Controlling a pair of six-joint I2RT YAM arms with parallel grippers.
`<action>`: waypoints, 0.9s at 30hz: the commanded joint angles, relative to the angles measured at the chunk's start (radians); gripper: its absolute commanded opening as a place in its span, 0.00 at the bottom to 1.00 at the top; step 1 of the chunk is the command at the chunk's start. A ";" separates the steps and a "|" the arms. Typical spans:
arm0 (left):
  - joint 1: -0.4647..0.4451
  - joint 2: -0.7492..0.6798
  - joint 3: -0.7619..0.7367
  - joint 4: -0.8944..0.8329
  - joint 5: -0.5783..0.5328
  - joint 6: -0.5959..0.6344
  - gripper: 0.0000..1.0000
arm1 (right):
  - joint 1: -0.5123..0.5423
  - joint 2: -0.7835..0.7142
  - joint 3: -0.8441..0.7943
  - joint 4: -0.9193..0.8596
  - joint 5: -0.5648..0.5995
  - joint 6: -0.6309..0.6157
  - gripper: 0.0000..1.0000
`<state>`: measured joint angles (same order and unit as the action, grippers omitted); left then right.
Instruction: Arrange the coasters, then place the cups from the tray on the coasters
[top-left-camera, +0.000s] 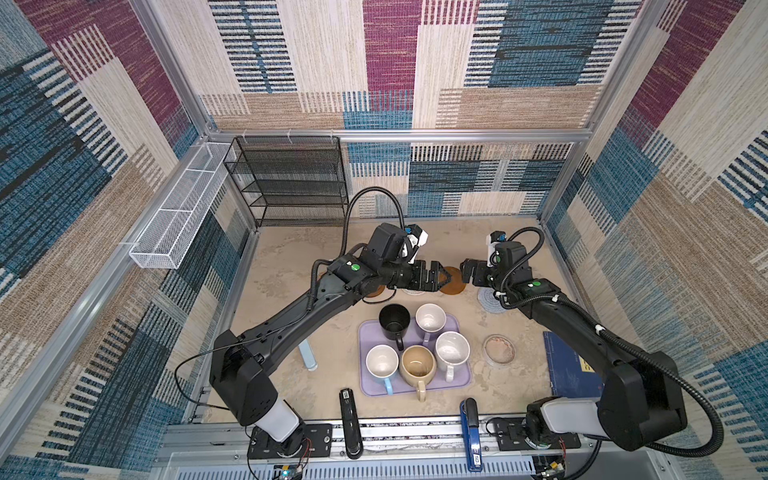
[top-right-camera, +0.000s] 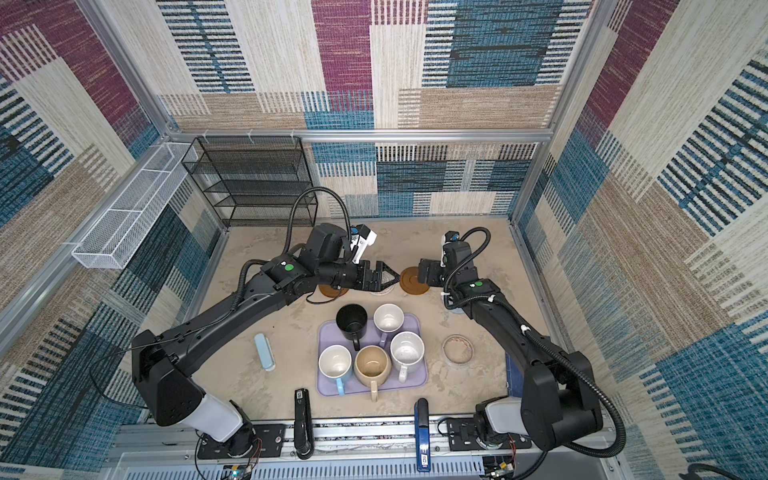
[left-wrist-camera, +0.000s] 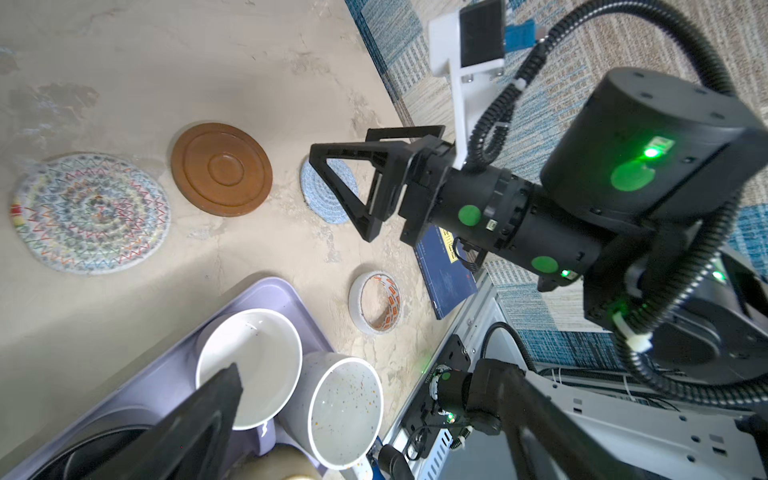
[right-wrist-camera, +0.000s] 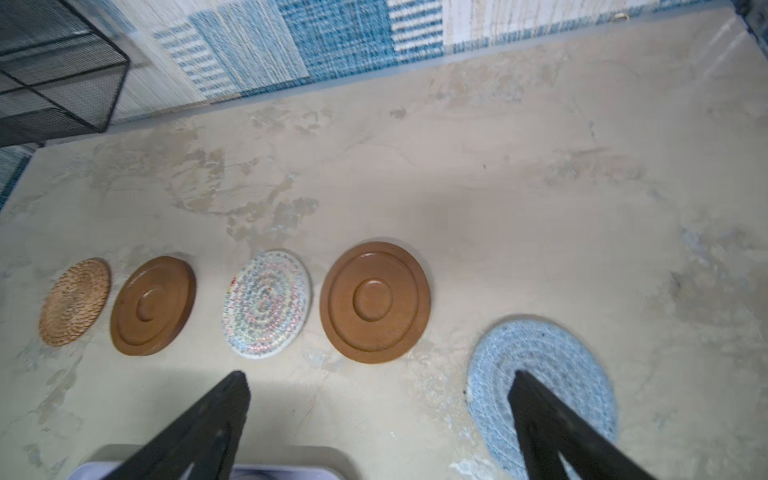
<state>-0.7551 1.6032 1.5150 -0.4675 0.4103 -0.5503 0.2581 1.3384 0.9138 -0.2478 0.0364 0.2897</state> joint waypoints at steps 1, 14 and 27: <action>-0.018 0.030 0.024 -0.015 0.019 0.018 1.00 | -0.023 0.004 -0.054 0.079 -0.018 0.033 0.99; -0.056 0.201 0.112 0.024 -0.022 -0.017 1.00 | -0.175 0.172 -0.112 0.134 -0.103 0.065 0.64; -0.027 0.238 0.146 -0.037 -0.034 0.031 1.00 | -0.181 0.284 -0.087 0.087 -0.082 0.036 0.54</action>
<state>-0.7815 1.8450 1.6699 -0.4946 0.3702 -0.5388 0.0772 1.6089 0.8238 -0.1631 -0.0486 0.3347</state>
